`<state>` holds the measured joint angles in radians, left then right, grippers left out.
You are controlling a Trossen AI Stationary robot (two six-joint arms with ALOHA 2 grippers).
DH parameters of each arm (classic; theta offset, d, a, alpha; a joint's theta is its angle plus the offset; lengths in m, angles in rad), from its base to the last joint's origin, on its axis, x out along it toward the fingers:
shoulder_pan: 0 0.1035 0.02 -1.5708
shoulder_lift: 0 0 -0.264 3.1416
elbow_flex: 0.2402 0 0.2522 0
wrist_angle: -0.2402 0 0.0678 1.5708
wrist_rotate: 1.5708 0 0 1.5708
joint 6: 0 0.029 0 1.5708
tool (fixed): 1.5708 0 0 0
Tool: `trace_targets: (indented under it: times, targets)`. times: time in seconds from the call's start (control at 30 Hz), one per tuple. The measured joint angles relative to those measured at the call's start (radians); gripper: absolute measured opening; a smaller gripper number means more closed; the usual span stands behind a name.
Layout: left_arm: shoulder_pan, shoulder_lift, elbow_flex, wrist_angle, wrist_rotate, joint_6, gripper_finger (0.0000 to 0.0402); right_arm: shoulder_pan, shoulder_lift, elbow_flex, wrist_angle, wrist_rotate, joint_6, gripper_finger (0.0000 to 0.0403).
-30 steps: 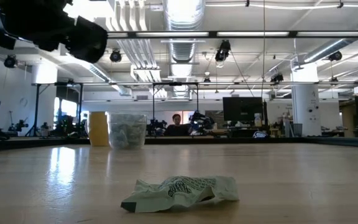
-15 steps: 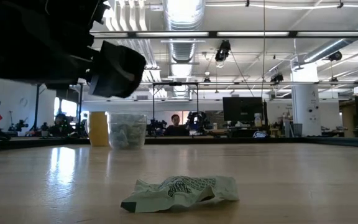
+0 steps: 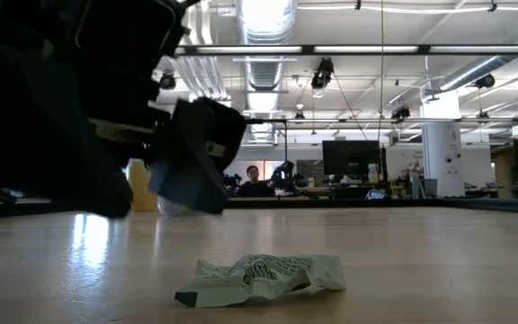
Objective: Pick and place Stevia / Truvia into bins
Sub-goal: Put the stevia packet into the transparent container
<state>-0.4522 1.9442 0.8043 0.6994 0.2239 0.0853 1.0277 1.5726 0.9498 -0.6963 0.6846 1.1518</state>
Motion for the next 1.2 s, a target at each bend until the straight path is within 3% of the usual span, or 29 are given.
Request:
trace_targets:
  times: [0.63, 0.97, 1.07, 1.2]
  targets:
    - [0.0, 0.094, 0.081, 0.0, -0.022, -0.002, 0.018, 0.002, 0.0, -0.008, 0.024, 0.0, -0.003, 0.0018]
    - [0.014, 0.148, 0.127, 0.0, 0.034, -0.02, 0.0179, 0.002, 0.0, -0.01, 0.03, 0.0, -0.003, 0.0018]
    - [0.019, 0.147, 0.127, -0.003, 0.037, -0.02, 0.0166, 0.002, 0.0, -0.011, 0.03, 0.0, -0.003, 0.0018]
    - [0.025, 0.145, 0.129, -0.02, 0.033, -0.02, 0.0119, 0.002, 0.0, -0.012, 0.031, -0.001, -0.003, 0.0018]
